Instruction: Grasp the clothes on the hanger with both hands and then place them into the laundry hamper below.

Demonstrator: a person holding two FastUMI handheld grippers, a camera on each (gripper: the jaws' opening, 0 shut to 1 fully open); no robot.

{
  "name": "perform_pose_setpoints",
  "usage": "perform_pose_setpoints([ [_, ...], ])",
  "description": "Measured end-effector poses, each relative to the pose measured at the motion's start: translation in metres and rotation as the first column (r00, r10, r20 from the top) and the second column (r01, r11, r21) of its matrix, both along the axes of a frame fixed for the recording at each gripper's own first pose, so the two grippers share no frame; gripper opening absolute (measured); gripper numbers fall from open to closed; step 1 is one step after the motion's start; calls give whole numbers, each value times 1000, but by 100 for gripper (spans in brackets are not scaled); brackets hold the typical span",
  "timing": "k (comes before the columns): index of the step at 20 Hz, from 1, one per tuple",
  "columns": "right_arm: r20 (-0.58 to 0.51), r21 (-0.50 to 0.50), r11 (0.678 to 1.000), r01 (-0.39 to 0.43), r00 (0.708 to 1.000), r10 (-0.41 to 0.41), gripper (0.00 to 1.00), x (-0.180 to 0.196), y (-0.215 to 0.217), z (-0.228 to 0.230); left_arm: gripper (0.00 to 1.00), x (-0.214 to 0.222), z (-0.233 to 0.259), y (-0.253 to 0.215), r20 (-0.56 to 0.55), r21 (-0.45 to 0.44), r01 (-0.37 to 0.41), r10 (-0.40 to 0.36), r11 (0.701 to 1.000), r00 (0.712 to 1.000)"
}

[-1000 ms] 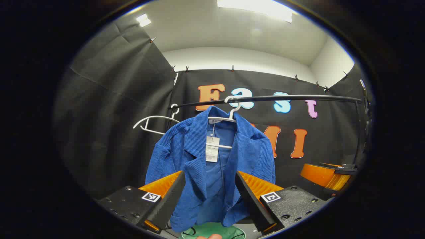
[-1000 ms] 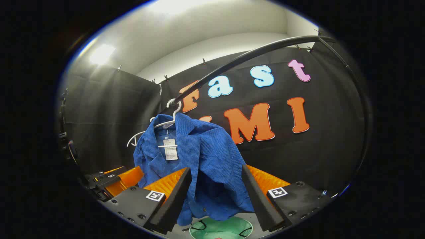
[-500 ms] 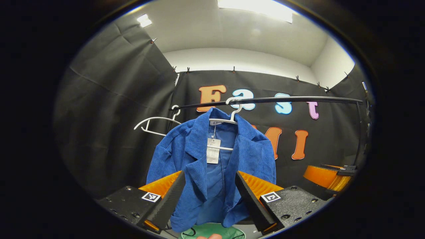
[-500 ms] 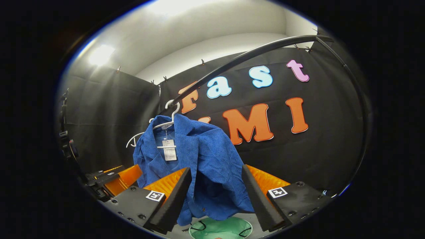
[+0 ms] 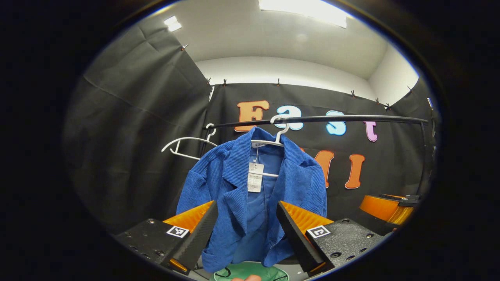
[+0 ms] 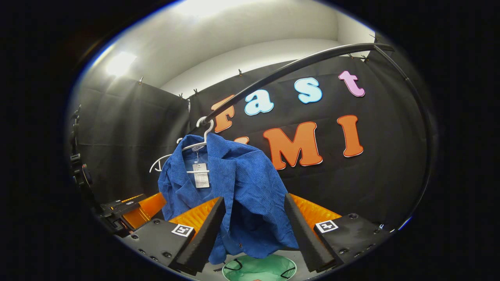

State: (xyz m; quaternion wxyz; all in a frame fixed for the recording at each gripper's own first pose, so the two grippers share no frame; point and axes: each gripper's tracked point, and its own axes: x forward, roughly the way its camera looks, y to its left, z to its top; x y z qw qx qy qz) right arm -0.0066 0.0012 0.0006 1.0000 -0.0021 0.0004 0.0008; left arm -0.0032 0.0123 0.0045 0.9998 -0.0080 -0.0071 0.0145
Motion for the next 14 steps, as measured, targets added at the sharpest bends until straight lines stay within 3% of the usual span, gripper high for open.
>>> perform_pose_setpoints([
  [1,2,-2,1000,0,1000,0,89,0,0,1,95,0,0,2,0,0,-3,3,1000,1000],
  [2,3,-4,1000,0,1000,0,89,-1,1,0,91,0,0,3,0,1,-5,5,1000,1000],
  [3,3,-5,1000,0,1000,0,89,0,1,0,94,0,1,4,0,2,-7,7,1000,1000],
  [4,2,-4,1000,-1,1000,1,89,0,2,0,91,0,1,5,1,3,-10,10,1000,1000],
  [14,15,-16,1000,-1,1000,1,89,-2,4,4,91,-2,6,12,21,8,-29,29,1000,999],
])
